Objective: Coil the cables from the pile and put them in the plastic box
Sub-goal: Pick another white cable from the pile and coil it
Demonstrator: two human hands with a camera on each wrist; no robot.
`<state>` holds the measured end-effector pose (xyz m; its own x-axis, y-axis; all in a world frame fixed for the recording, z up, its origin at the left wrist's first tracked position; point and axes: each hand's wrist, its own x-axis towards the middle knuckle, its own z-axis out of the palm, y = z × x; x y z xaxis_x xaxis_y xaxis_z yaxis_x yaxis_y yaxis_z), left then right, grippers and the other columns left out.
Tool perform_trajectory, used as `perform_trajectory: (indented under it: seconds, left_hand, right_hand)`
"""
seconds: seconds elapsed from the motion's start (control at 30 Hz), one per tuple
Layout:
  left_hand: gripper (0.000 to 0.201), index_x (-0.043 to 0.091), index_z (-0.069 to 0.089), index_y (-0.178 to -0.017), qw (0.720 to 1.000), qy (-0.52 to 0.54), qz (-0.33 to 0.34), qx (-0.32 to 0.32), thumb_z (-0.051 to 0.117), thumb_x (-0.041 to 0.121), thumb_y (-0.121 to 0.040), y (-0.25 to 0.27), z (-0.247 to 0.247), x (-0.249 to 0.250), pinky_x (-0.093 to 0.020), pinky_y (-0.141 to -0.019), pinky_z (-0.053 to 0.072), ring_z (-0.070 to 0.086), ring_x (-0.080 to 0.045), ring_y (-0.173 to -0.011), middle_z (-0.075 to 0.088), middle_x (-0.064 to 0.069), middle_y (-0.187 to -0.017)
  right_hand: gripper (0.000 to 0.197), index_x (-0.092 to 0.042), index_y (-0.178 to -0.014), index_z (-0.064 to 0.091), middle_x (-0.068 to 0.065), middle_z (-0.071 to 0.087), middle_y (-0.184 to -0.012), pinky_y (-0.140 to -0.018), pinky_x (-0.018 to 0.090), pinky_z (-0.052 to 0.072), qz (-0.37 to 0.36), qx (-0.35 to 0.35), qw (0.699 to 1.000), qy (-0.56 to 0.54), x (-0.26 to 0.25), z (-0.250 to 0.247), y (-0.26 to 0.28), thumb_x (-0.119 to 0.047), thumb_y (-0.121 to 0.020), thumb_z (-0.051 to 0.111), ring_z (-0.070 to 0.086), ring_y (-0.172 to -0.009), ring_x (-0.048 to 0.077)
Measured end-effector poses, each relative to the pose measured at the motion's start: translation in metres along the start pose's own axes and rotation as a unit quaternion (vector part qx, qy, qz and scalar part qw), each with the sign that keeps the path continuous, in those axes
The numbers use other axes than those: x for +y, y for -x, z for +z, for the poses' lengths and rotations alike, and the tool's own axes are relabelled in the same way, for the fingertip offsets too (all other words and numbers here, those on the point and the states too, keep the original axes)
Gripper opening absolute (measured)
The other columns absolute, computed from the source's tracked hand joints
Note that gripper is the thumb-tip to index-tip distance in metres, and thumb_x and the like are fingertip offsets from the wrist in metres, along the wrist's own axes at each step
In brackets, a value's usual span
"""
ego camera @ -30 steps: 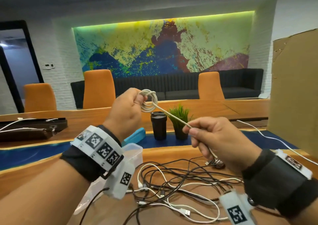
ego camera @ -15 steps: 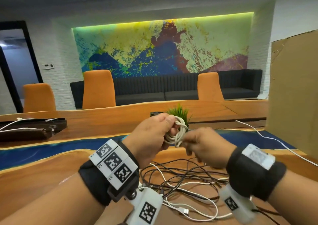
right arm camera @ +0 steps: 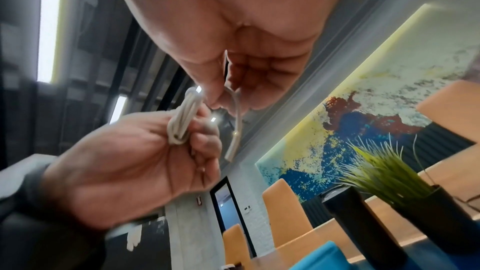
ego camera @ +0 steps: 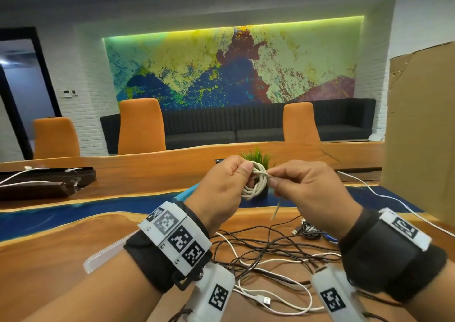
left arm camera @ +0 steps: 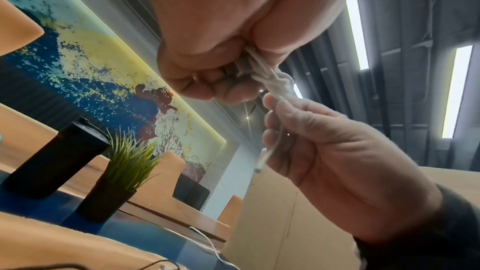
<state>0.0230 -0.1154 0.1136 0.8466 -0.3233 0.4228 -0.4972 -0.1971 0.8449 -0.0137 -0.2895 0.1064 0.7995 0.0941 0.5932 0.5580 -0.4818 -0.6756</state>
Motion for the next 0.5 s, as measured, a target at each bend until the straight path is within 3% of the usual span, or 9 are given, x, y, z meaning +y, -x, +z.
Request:
perform_trajectory:
  seconds: [0.13,0.23,0.3,0.37,0.5]
  left_hand:
    - [0.022,0.007,0.063,-0.098,0.998,-0.050,0.026,0.012,0.047,0.022,-0.104,0.001,0.007,-0.007,-0.030,-0.064,0.048,0.056,-0.013,-0.070,0.063,-0.004,-0.082]
    - [0.010,0.015,0.062,-0.102,0.996,-0.061,0.044,0.040,0.053,0.019,-0.101,-0.001,0.008,-0.010,-0.031,-0.066,0.055,0.065,-0.013,-0.076,0.068,-0.003,-0.089]
    - [0.012,0.019,0.057,-0.111,0.999,-0.007,0.027,0.042,0.058,0.020,-0.099,-0.002,0.012,-0.008,-0.038,-0.071,0.059,0.070,-0.020,-0.084,0.070,-0.010,-0.097]
    - [0.025,0.020,0.053,-0.120,0.995,0.087,-0.021,0.051,0.062,0.018,-0.097,-0.002,0.014,-0.005,-0.037,-0.073,0.060,0.072,-0.024,-0.086,0.071,-0.013,-0.101]
    - [0.031,0.016,0.056,-0.128,0.956,0.273,-0.095,0.051,0.060,0.018,-0.096,-0.007,0.005,0.000,-0.033,-0.071,0.055,0.065,-0.017,-0.077,0.069,-0.011,-0.105]
  right_hand:
    - [0.021,-0.035,-0.104,0.072,-0.014,0.067,-0.096,-0.080,0.024,0.054,-0.031,-0.038,0.996,0.077,0.006,-0.002,0.008,-0.020,-0.090,0.066,0.060,-0.094,0.003]
    - [0.025,-0.038,-0.108,0.063,-0.017,0.062,-0.105,-0.082,0.024,0.056,-0.050,0.002,0.996,0.075,0.001,0.000,0.005,-0.029,-0.086,0.069,0.060,-0.098,0.002]
    - [0.020,-0.031,-0.102,0.062,-0.014,0.060,-0.102,-0.079,0.029,0.058,-0.076,0.023,0.990,0.119,-0.003,0.007,0.002,-0.027,-0.085,0.072,0.060,-0.095,0.007]
    - [0.014,-0.024,-0.097,0.063,-0.010,0.060,-0.096,-0.076,0.035,0.057,-0.103,0.044,0.985,0.134,-0.004,0.013,-0.001,-0.022,-0.086,0.071,0.060,-0.090,0.010]
    - [0.016,-0.020,-0.100,0.066,-0.007,0.066,-0.094,-0.075,0.037,0.058,-0.109,0.053,0.991,0.053,-0.007,0.012,-0.007,-0.024,-0.085,0.070,0.065,-0.088,0.012]
